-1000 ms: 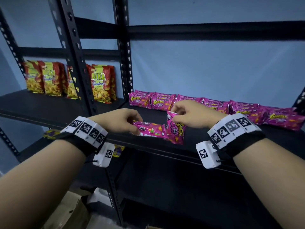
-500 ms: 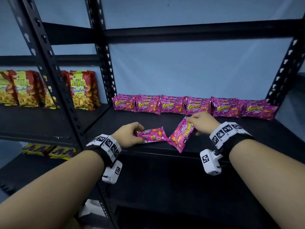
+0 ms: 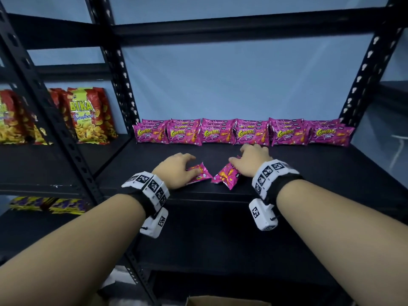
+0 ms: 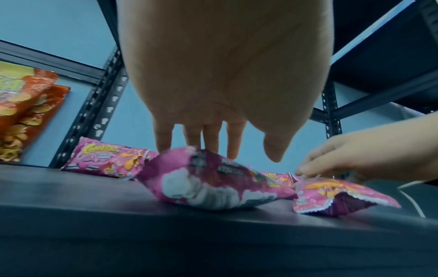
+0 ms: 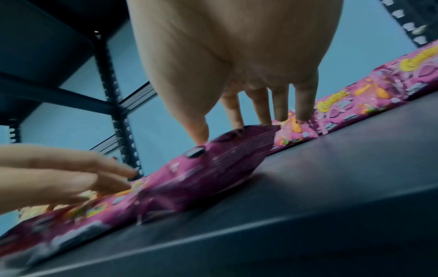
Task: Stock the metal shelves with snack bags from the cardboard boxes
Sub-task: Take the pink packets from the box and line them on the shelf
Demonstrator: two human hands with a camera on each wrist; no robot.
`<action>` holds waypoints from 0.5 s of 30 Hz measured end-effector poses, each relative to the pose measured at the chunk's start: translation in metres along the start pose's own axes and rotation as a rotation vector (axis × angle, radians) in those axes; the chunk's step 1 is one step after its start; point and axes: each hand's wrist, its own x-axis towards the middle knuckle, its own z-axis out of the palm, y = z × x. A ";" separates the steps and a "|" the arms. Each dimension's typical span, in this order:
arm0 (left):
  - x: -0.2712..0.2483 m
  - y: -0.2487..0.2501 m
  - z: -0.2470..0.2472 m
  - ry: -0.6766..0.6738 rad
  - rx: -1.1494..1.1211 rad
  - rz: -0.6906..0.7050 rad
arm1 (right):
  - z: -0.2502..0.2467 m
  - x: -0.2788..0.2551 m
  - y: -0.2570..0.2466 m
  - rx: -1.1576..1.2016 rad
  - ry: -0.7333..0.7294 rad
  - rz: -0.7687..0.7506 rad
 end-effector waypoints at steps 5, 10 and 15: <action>0.016 0.015 0.016 -0.108 0.122 -0.020 | 0.017 -0.009 -0.029 -0.056 0.004 0.004; 0.013 0.016 0.025 -0.160 0.176 -0.027 | 0.037 -0.004 -0.029 -0.145 -0.121 0.066; 0.011 0.012 0.033 -0.137 0.205 -0.026 | 0.043 -0.002 -0.018 -0.136 -0.159 0.028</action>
